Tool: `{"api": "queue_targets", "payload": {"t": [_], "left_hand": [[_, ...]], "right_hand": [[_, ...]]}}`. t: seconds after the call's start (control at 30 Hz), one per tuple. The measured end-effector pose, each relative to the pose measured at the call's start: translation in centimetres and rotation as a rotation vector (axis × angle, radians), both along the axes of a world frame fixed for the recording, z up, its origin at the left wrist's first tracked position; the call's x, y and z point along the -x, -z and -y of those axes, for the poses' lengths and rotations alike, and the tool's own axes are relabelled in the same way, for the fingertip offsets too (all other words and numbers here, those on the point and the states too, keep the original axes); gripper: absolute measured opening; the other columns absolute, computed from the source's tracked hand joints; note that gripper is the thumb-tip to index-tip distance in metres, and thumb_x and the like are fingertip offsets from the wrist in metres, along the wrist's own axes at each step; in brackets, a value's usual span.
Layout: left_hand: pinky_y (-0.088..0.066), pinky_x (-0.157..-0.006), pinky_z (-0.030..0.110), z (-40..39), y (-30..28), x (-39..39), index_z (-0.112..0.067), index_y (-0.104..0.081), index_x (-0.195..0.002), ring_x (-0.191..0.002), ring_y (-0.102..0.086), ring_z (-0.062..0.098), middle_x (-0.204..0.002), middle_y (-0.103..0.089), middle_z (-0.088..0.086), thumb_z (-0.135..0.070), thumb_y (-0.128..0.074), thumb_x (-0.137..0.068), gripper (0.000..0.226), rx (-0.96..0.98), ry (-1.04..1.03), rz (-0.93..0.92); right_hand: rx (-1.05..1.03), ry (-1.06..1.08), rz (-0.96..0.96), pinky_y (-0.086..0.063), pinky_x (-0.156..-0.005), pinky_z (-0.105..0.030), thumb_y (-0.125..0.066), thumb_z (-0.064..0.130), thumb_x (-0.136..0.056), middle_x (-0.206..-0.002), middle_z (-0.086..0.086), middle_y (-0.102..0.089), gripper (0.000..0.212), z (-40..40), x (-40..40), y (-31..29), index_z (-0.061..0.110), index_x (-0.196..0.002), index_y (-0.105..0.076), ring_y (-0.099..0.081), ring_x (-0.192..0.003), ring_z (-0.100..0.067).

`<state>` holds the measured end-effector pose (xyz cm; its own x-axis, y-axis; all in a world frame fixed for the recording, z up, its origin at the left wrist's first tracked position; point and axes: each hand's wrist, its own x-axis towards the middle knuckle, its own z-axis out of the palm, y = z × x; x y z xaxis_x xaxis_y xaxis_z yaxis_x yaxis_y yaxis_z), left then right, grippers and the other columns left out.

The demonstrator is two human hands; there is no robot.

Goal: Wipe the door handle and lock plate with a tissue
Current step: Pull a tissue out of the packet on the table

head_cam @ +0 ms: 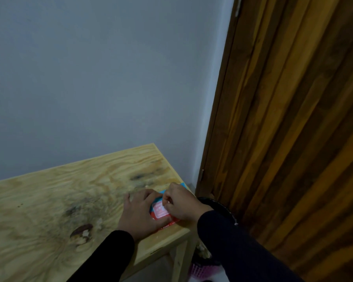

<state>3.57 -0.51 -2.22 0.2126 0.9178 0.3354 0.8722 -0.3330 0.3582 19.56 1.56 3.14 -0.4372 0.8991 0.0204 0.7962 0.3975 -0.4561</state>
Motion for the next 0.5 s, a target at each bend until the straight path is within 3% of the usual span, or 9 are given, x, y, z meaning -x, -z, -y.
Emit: {"api": "queue_targets", "payload": {"t": [0.4, 0.5], "left_hand": [[-0.024, -0.102, 0.056, 0.1, 0.0, -0.1, -0.041, -0.059, -0.114, -0.114, -0.049, 0.009, -0.115, -0.055, -0.013, -0.084, -0.05, -0.056, 0.072, -0.01, -0.011, 0.032], [-0.025, -0.101, 0.057, 0.1, 0.0, -0.1, -0.04, -0.061, -0.11, -0.112, -0.051, 0.01, -0.114, -0.056, -0.012, -0.085, -0.049, -0.055, 0.072, -0.016, -0.006, 0.041]], "right_hand": [[-0.007, -0.036, 0.054, -0.041, -0.09, -0.045, -0.045, 0.009, -0.091, -0.107, -0.008, -0.044, 0.011, 0.0, 0.1, 0.8, 0.019, -0.085, -0.045, -0.042, -0.102, -0.023], [0.024, -0.022, -0.013, -0.04, -0.091, -0.045, -0.044, 0.01, -0.091, -0.104, -0.003, -0.042, 0.013, 0.1, -0.1, 1.0, 0.02, -0.083, -0.044, -0.041, -0.101, -0.021]]}}
